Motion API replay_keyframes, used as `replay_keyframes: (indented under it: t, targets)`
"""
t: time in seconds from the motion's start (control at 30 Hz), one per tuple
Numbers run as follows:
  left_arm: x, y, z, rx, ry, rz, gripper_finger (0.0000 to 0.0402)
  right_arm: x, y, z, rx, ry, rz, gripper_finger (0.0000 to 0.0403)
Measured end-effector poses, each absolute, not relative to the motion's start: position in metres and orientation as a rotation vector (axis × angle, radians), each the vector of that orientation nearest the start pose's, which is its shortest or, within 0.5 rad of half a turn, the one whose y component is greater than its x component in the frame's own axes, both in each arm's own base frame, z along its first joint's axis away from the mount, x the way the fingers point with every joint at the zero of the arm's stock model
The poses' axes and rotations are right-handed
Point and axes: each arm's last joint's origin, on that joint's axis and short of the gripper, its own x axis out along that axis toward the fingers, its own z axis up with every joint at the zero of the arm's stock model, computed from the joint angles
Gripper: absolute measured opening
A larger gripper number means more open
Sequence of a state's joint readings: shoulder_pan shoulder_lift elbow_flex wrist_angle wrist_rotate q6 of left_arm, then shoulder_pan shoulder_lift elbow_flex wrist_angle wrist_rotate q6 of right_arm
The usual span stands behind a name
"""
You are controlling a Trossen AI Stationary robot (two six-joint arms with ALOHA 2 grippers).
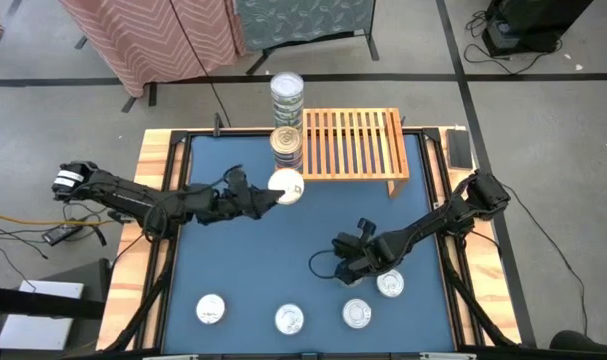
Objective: Stack canned seafood by type on shelf
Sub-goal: Stack the blue tuna can on top of the other blue tuna cans on the shelf
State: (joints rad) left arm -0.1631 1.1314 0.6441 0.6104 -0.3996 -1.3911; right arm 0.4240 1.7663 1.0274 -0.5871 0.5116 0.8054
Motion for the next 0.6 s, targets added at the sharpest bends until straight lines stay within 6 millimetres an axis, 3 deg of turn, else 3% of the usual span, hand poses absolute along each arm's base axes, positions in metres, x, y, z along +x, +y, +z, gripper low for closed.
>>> replay_keyframes:
  t: [0.33,0.6]
  targets:
    - [0.237,0.002,0.306,-1.389,-0.41,0.162,0.0197,0.315,0.124,0.195,0.013,0.962,-0.52,0.0]
    - [0.228,0.025,0.318,-1.444,-0.421,0.194,0.0196,0.32,0.123,0.211,-0.019,0.944,-0.54,0.0]
